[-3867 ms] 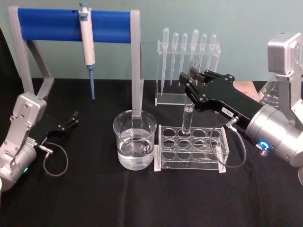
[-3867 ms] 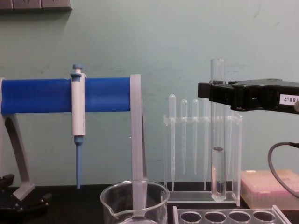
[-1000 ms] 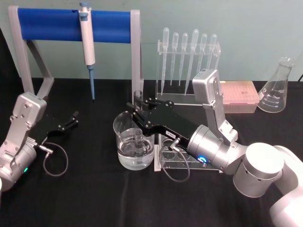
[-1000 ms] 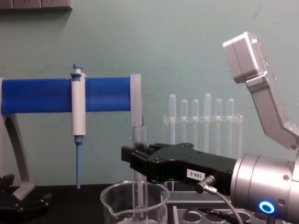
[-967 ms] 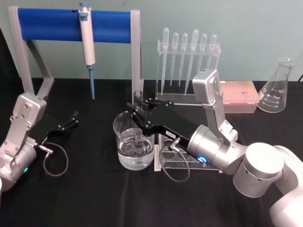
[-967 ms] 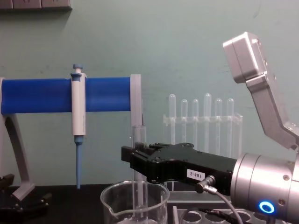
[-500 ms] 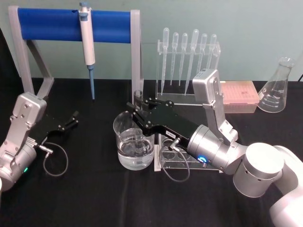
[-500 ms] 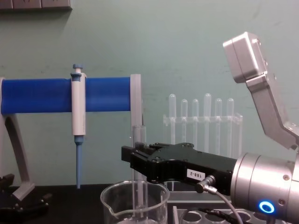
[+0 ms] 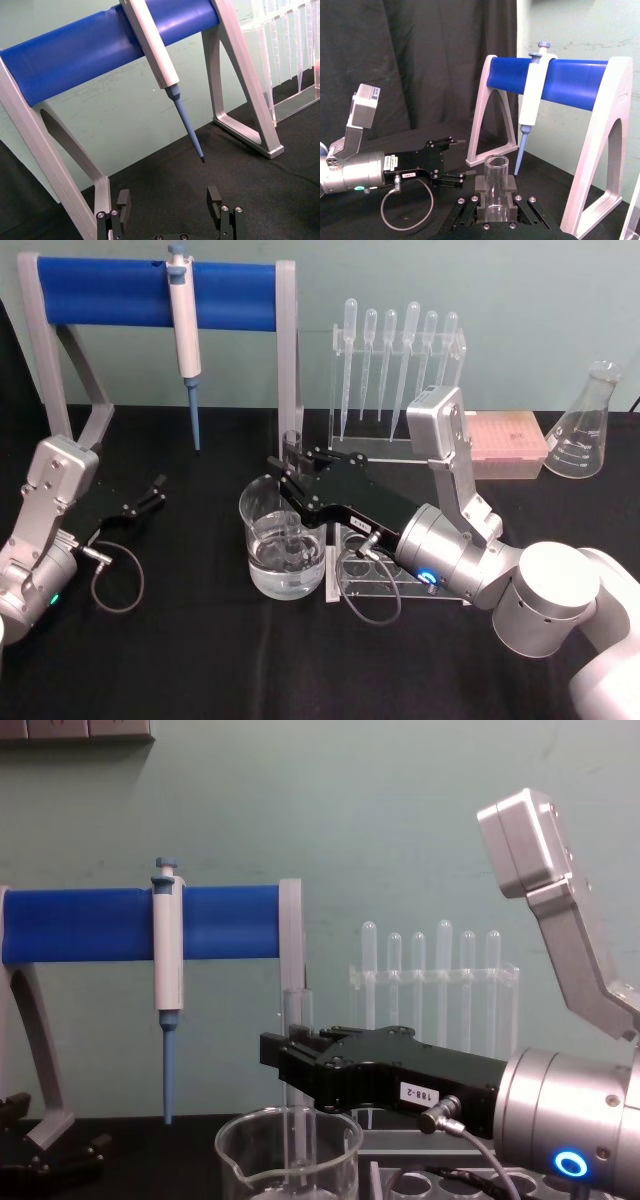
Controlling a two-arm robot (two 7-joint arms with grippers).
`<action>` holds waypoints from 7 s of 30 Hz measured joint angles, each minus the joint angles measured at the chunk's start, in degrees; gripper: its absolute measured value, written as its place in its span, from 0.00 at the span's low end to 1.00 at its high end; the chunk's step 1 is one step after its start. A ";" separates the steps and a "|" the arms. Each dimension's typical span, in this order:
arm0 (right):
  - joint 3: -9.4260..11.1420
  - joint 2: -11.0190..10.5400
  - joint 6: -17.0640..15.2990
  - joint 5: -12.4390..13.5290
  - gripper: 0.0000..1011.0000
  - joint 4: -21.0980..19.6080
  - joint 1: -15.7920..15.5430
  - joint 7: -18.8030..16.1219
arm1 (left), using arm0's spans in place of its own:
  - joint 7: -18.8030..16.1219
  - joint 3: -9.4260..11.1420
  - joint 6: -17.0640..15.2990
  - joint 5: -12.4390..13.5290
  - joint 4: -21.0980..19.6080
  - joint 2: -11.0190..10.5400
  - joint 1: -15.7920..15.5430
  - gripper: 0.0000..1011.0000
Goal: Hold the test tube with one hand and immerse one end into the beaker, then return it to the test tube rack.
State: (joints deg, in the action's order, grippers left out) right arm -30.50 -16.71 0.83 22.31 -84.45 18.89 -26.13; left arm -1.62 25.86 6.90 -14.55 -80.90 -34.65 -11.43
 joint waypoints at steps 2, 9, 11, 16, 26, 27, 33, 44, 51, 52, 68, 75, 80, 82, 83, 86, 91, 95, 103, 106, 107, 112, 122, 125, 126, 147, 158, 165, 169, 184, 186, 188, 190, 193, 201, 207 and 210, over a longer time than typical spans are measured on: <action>0.00 0.00 0.00 0.00 0.22 0.00 0.00 0.00 | 0.00 0.00 0.00 0.00 0.00 0.00 0.00 0.99; 0.00 0.00 0.00 0.00 0.22 0.00 0.00 0.00 | 0.00 0.00 0.00 0.00 0.00 0.00 0.00 0.99; 0.00 0.00 0.00 0.00 0.22 0.00 0.00 0.00 | 0.00 0.00 0.00 0.00 0.00 0.00 0.00 0.99; 0.00 0.00 0.00 0.00 0.22 0.00 0.00 0.00 | 0.00 0.00 0.00 0.00 0.00 0.00 0.00 0.99; 0.00 0.00 0.00 0.00 0.22 0.00 0.00 0.00 | 0.00 0.00 0.00 0.00 0.00 0.00 0.00 0.99; 0.00 0.00 0.00 0.00 0.22 0.00 0.00 0.00 | 0.00 0.00 0.00 0.00 0.00 0.00 0.00 0.99; 0.00 0.00 0.00 -0.01 0.22 0.00 0.00 0.00 | 0.00 0.00 0.00 0.00 0.00 0.00 0.00 0.99; 0.00 0.00 0.00 -0.01 0.22 0.00 0.00 0.00 | 0.00 0.00 0.00 0.00 0.00 0.00 0.00 0.99; 0.00 0.00 0.00 -0.01 0.22 0.00 0.00 0.00 | 0.00 0.00 0.00 0.00 0.00 0.00 0.00 0.99; 0.00 0.00 0.00 -0.01 0.22 0.00 0.00 0.00 | 0.00 0.00 0.00 0.00 0.00 0.00 0.00 0.99; 0.00 0.00 0.00 -0.01 0.22 0.00 0.00 0.00 | 0.00 0.00 0.00 0.00 0.00 0.00 0.00 0.99; 0.00 0.00 0.00 -0.01 0.22 0.00 0.00 0.00 | 0.00 0.00 0.00 0.00 0.00 0.00 0.00 0.99; 0.00 0.00 0.00 -0.01 0.22 0.00 0.00 0.00 | 0.00 0.00 0.00 0.00 0.00 0.00 0.00 0.99; 0.00 0.00 0.00 -0.01 0.22 0.00 0.00 0.00 | 0.00 0.00 0.00 0.00 0.00 0.00 0.00 0.99; 0.00 0.00 0.00 -0.01 0.22 0.00 0.00 0.00 | 0.00 0.00 0.00 0.00 0.00 0.00 0.00 0.99; 0.00 0.00 0.00 -0.01 0.22 0.00 0.00 0.00 | 0.00 0.00 0.00 0.00 0.00 0.00 0.00 0.99; 0.00 0.00 0.00 -0.01 0.22 0.00 0.00 0.00 | 0.00 0.00 0.00 0.00 0.00 0.00 0.00 0.99; 0.00 0.00 0.00 -0.01 0.22 0.00 0.00 0.00 | 0.00 0.00 0.00 0.00 0.00 0.00 0.00 0.99; 0.00 0.00 0.00 -0.01 0.22 0.00 0.00 0.00 | 0.00 0.00 0.00 0.00 0.00 0.00 0.00 0.99; 0.00 0.00 0.00 -0.01 0.22 0.00 0.00 0.00 | 0.00 0.00 0.00 0.00 0.00 0.00 0.00 0.99; 0.00 0.00 0.00 -0.01 0.22 0.00 0.00 0.00 | 0.00 0.00 0.00 0.00 0.00 0.00 0.00 0.99; 0.00 0.00 0.00 -0.01 0.22 0.00 0.00 0.00 | 0.00 0.00 0.00 0.00 0.00 0.00 0.00 0.99; 0.00 0.00 0.00 -0.01 0.22 0.00 0.00 0.00 | 0.00 0.00 0.00 0.00 0.00 0.00 0.00 0.99; 0.00 0.00 0.00 -0.01 0.22 0.00 0.00 0.00 | 0.00 0.00 0.00 0.00 0.00 0.00 0.00 0.99; 0.00 0.00 0.00 -0.01 0.22 0.00 0.00 0.00 | 0.00 0.00 0.00 0.00 0.00 0.00 0.00 0.99; 0.00 0.00 0.00 -0.01 0.22 0.00 0.00 0.00 | 0.00 0.00 0.00 0.00 0.00 0.00 0.00 0.99; 0.00 0.00 0.00 -0.01 0.22 0.00 0.00 0.00 | 0.00 0.00 0.00 0.00 0.00 0.00 0.00 0.99; 0.00 0.00 0.00 -0.01 0.22 0.00 0.00 0.00 | 0.00 0.00 0.00 0.00 0.00 0.00 0.00 0.99; 0.00 0.00 0.00 -0.01 0.22 0.00 0.00 0.00 | 0.00 0.00 0.00 0.00 0.00 0.00 0.00 0.99; 0.00 0.00 0.00 -0.01 0.22 0.00 0.00 0.00 | 0.00 0.00 0.00 0.00 0.00 0.00 0.00 0.99; 0.00 0.00 0.00 -0.01 0.22 0.00 0.00 0.00 | 0.00 0.00 0.00 0.00 0.00 0.01 0.00 0.99; 0.00 0.00 0.00 -0.01 0.22 0.00 0.00 0.00 | 0.00 0.00 0.00 0.00 0.00 0.00 0.00 0.99; 0.00 0.00 0.00 -0.01 0.22 0.00 0.00 0.00 | 0.00 0.00 0.00 0.00 0.00 0.01 0.00 0.99; 0.00 0.00 0.00 -0.01 0.22 0.00 0.00 0.00 | 0.00 0.00 0.00 0.00 0.00 0.00 0.00 0.99; 0.00 0.00 0.00 -0.01 0.22 0.00 0.00 0.00 | 0.00 0.00 0.00 0.00 0.00 0.00 0.00 0.99; 0.00 0.00 0.00 -0.01 0.22 0.00 0.00 0.00 | 0.00 0.00 0.00 0.00 0.00 0.00 0.00 0.99; 0.00 0.00 0.00 -0.01 0.22 0.00 0.00 0.00 | 0.00 0.00 0.00 0.00 0.00 0.00 0.00 0.99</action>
State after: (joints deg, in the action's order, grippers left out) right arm -30.50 -16.71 0.83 22.30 -84.45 18.89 -26.13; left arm -1.62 25.86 6.91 -14.55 -80.90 -34.65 -11.43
